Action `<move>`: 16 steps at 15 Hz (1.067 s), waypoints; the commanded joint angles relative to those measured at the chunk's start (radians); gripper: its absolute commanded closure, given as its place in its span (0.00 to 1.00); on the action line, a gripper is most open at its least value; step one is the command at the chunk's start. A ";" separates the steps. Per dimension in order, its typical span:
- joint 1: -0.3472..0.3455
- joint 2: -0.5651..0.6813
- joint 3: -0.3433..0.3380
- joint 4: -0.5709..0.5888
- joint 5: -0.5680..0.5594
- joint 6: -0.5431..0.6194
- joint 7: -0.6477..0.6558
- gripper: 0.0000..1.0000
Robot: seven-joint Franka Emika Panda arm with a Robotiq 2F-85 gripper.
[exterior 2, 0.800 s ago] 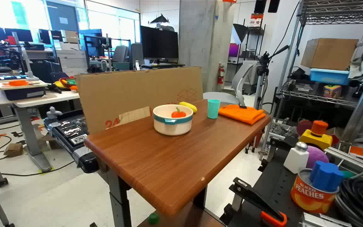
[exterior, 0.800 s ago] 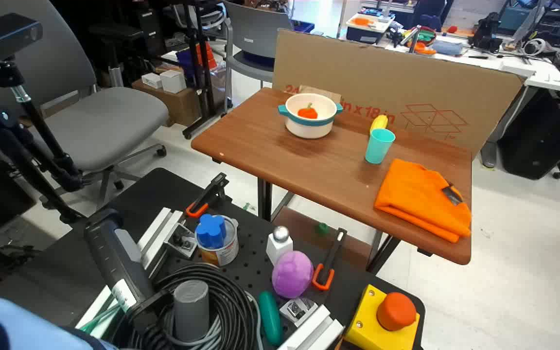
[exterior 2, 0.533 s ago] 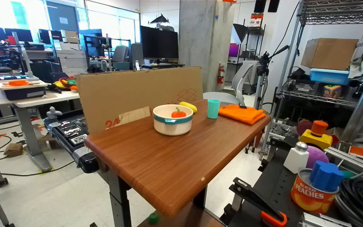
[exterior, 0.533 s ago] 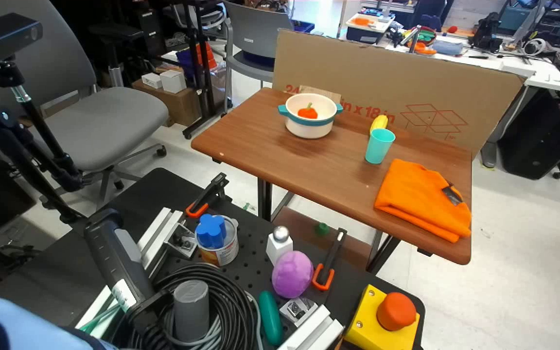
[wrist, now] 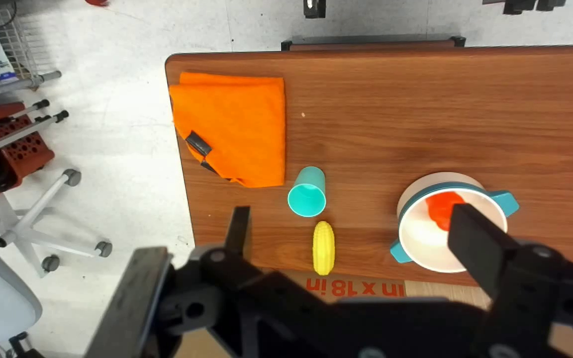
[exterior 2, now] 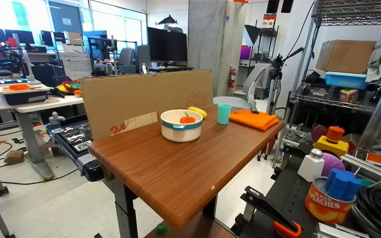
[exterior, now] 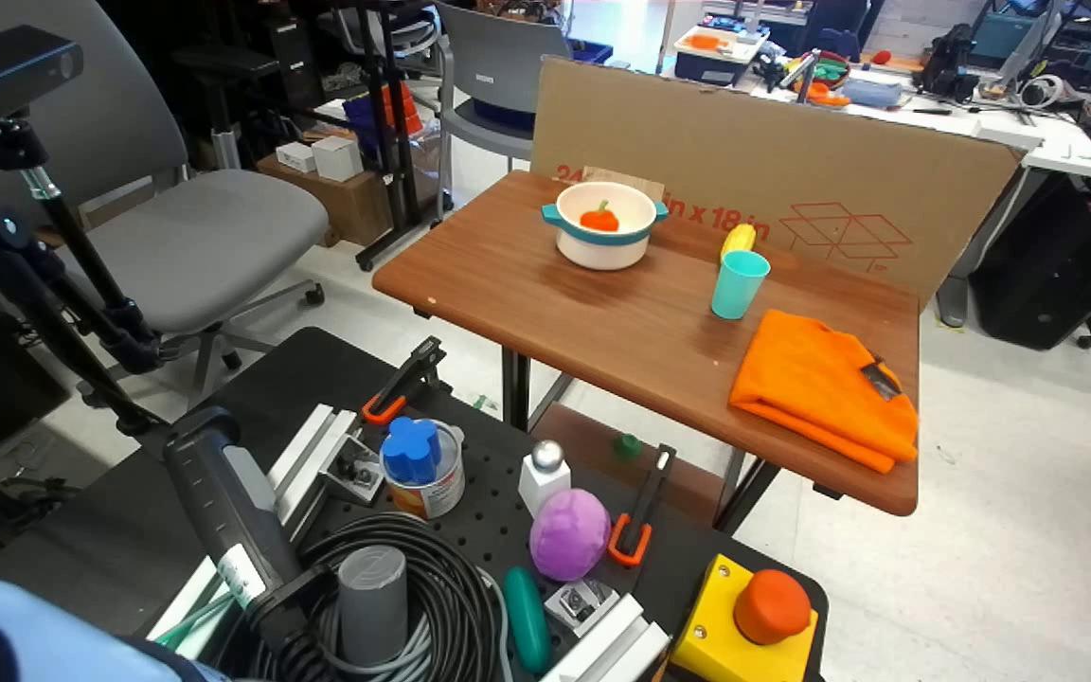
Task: Remove the orange object from the pot.
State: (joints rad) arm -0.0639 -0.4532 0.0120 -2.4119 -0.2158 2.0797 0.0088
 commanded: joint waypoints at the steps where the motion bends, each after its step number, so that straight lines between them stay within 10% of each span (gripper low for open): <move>1: 0.006 0.000 -0.005 0.002 -0.002 -0.003 0.002 0.00; 16: 0.064 0.317 0.014 0.188 0.171 0.126 0.096 0.00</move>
State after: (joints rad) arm -0.0174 -0.2661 0.0157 -2.3185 -0.0917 2.1602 0.0738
